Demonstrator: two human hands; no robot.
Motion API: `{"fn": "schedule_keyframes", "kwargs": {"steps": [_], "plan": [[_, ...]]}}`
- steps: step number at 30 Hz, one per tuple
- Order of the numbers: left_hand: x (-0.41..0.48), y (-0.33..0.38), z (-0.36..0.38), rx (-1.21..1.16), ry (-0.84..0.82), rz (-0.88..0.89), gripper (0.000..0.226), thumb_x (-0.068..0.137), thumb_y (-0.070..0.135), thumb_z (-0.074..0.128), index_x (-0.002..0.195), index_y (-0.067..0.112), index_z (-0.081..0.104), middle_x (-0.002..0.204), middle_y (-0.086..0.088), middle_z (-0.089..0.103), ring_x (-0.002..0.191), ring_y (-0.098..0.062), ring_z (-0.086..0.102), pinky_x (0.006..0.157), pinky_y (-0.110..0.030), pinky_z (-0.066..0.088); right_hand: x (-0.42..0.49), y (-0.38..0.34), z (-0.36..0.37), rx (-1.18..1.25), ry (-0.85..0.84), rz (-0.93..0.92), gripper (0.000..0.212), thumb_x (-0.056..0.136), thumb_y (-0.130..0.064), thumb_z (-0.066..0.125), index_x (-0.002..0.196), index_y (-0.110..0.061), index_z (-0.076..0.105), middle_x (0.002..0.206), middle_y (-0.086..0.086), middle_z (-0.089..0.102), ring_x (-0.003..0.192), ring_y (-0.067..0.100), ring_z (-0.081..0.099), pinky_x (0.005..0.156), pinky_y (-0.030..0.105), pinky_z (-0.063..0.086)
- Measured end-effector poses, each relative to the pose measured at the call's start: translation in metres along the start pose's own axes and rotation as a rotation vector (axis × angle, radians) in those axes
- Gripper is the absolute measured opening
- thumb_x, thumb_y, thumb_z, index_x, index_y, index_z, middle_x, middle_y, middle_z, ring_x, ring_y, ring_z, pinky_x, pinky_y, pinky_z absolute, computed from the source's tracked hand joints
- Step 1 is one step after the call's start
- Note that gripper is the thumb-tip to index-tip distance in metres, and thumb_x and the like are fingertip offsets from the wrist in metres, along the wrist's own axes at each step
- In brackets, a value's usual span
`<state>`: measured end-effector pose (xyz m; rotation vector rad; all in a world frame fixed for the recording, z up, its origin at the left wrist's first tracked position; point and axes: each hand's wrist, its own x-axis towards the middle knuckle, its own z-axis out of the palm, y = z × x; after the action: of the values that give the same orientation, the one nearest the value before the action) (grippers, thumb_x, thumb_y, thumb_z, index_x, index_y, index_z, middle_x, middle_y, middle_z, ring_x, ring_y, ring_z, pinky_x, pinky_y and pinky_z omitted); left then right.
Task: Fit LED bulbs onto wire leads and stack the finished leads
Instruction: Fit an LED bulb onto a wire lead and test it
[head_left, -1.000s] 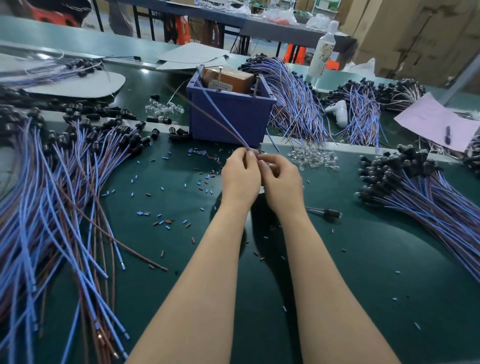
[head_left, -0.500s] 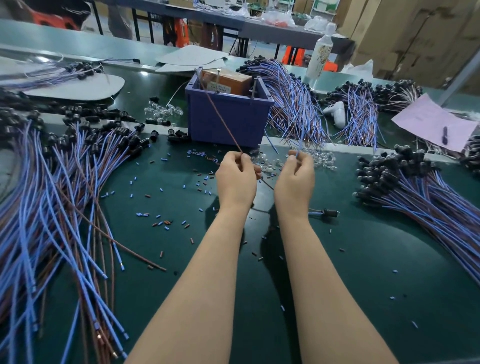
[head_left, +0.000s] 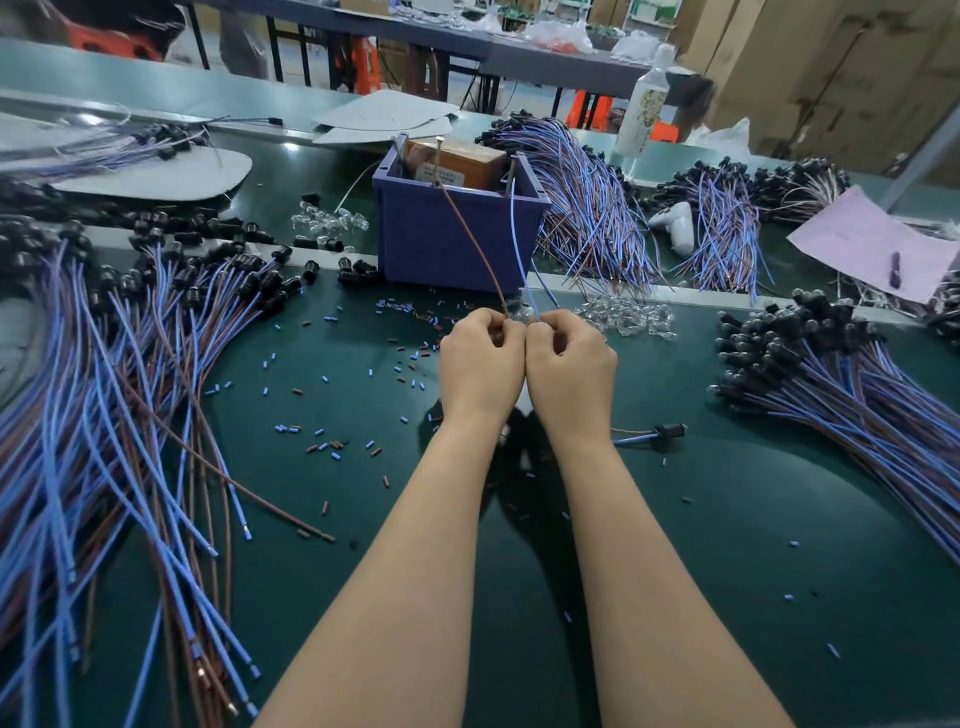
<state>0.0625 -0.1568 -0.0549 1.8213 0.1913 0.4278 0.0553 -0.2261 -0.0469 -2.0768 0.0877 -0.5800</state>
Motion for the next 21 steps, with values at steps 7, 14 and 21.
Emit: {"fn": "schedule_keyframes", "kwargs": {"steps": [7, 14, 21], "plan": [[-0.003, 0.005, -0.002, 0.013, -0.039, 0.036, 0.016, 0.088, 0.017, 0.055, 0.073, 0.014, 0.060, 0.065, 0.005, 0.061, 0.071, -0.021, 0.062, 0.063, -0.027, 0.046, 0.002, 0.000, -0.007, 0.028, -0.045, -0.004, 0.022, 0.085, -0.012, 0.050, 0.066, -0.021, 0.057, 0.052, -0.010, 0.047, 0.057, 0.011, 0.044, 0.060, 0.026, 0.035], [-0.006, 0.006, -0.001, 0.001, -0.069, 0.034, 0.015, 0.086, 0.018, 0.055, 0.074, 0.012, 0.062, 0.066, 0.003, 0.064, 0.073, -0.023, 0.065, 0.068, -0.032, 0.051, 0.007, 0.002, -0.017, 0.020, -0.118, -0.034, 0.033, 0.085, -0.011, 0.049, 0.054, -0.022, 0.047, 0.050, -0.005, 0.045, 0.056, 0.014, 0.041, 0.057, 0.029, 0.036], [-0.006, 0.005, 0.002, 0.028, -0.064, 0.050, 0.023, 0.090, 0.023, 0.055, 0.067, 0.018, 0.058, 0.059, 0.009, 0.061, 0.061, -0.011, 0.060, 0.058, -0.021, 0.046, 0.008, 0.006, -0.016, 0.051, -0.096, -0.072, 0.044, 0.092, -0.020, 0.050, 0.050, -0.018, 0.041, 0.046, -0.004, 0.043, 0.048, 0.007, 0.037, 0.049, 0.017, 0.030]]}}
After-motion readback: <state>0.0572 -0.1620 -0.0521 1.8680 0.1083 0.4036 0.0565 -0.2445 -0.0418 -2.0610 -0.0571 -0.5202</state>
